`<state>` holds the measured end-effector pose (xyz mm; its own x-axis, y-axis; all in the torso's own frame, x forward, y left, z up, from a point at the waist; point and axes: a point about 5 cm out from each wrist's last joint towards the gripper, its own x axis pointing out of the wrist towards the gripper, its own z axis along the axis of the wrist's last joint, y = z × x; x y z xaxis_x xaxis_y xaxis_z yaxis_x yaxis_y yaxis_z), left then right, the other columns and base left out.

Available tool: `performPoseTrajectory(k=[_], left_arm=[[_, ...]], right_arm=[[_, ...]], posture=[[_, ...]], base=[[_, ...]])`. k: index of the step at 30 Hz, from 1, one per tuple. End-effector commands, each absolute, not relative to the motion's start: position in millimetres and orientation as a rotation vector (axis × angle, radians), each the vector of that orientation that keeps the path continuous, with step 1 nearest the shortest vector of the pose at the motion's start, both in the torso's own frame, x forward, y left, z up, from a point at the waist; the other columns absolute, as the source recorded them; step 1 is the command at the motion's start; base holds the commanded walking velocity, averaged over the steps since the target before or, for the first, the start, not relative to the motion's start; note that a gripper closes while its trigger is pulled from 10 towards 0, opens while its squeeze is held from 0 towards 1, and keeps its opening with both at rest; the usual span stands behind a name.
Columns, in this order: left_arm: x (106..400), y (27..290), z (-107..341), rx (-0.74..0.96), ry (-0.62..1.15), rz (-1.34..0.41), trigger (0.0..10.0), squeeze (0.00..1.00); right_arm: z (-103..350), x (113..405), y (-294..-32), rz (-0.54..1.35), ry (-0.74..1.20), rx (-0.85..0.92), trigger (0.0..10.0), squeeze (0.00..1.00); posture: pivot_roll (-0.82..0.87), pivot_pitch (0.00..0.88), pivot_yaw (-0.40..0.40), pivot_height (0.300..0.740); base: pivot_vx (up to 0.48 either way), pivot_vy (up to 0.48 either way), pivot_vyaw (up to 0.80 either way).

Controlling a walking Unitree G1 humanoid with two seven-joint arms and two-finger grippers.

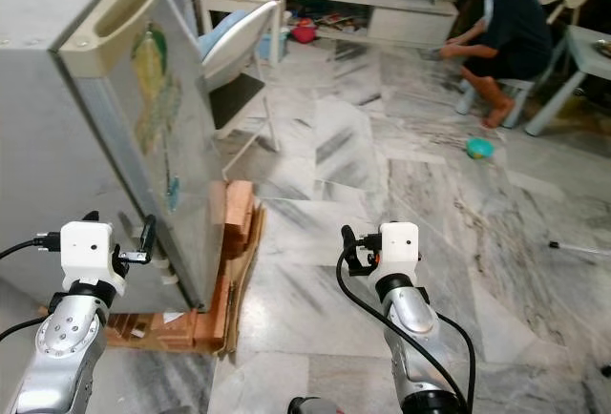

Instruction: Restocking fridge

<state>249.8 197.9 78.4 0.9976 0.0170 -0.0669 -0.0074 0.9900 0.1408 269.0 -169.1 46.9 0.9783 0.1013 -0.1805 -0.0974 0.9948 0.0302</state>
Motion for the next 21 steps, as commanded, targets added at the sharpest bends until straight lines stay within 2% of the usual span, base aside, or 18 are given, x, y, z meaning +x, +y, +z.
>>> performPoseTrajectory(k=[1,6,12,21], left_arm=[[254.0,191.3,77.8,0.126,0.08,-0.032,10.0,0.0],[259.9,184.2,76.8,0.12,0.089,-0.093,10.0,0.0],[280.7,180.9,79.3,0.143,0.098,-0.16,10.0,0.0],[299.0,175.5,81.6,0.142,0.101,-0.195,10.0,0.0]], right_arm=[[49.3,268.3,-172.5,0.086,0.182,0.011,10.0,0.0],[49.4,266.9,-173.9,0.078,0.188,-0.016,10.0,0.0],[47.4,261.6,-180.4,0.061,0.207,-0.029,10.0,0.0],[48.1,253.0,-185.8,0.042,0.212,-0.033,10.0,0.0]], posture=[[0.08,0.029,-0.059,0.74],[0.07,0.033,-0.059,0.74],[0.04,0.042,-0.048,0.74],[0.02,0.06,-0.039,0.74]], base=[[0.0,0.0,0.0],[0.0,0.0,0.0],[0.0,0.0,0.0],[0.0,0.0,0.0]])
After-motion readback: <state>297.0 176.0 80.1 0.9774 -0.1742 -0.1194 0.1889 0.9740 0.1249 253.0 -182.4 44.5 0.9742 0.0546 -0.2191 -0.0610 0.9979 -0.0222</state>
